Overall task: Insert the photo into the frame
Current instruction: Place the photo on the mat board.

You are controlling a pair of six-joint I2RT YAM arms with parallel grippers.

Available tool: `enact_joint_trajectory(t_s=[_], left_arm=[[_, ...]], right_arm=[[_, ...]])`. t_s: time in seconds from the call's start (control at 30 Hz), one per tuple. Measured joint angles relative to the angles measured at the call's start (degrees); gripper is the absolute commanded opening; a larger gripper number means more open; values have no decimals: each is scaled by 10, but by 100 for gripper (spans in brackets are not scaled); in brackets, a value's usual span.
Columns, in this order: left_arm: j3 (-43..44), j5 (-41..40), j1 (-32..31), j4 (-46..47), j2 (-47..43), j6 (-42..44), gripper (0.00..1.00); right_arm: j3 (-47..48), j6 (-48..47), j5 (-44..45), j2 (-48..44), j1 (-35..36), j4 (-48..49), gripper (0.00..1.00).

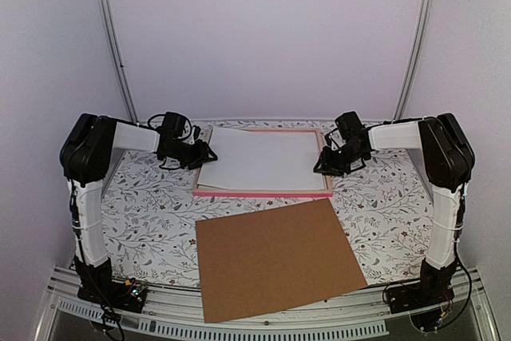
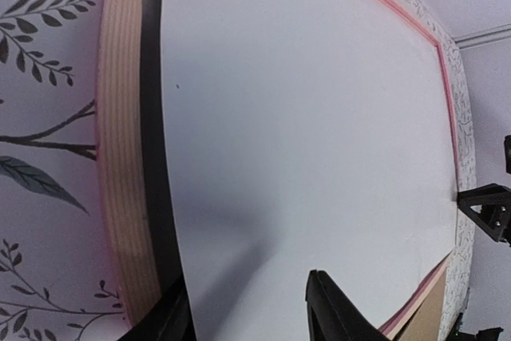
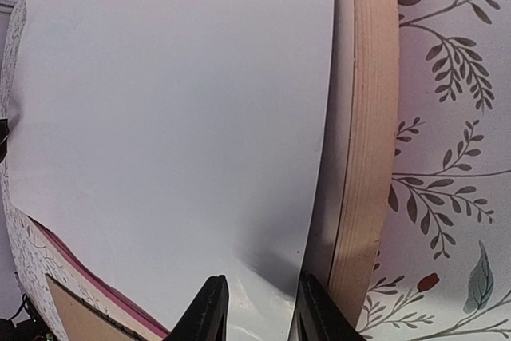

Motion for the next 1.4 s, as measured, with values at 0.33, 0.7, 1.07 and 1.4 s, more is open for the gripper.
enact_joint_trajectory(t_s=[0.33, 0.7, 1.07, 1.4], left_arm=[[0, -15, -5, -8, -5, 2, 53], [0, -19, -9, -13, -9, 8, 60], [2, -30, -14, -19, -11, 14, 62], [1, -94, -19, -61, -37, 26, 64]], right_arm=[[11, -5, 13, 0, -1, -14, 34], [13, -12, 18, -2, -1, -19, 34], [14, -16, 19, -3, -3, -21, 35], [14, -16, 26, -5, -5, -23, 35]])
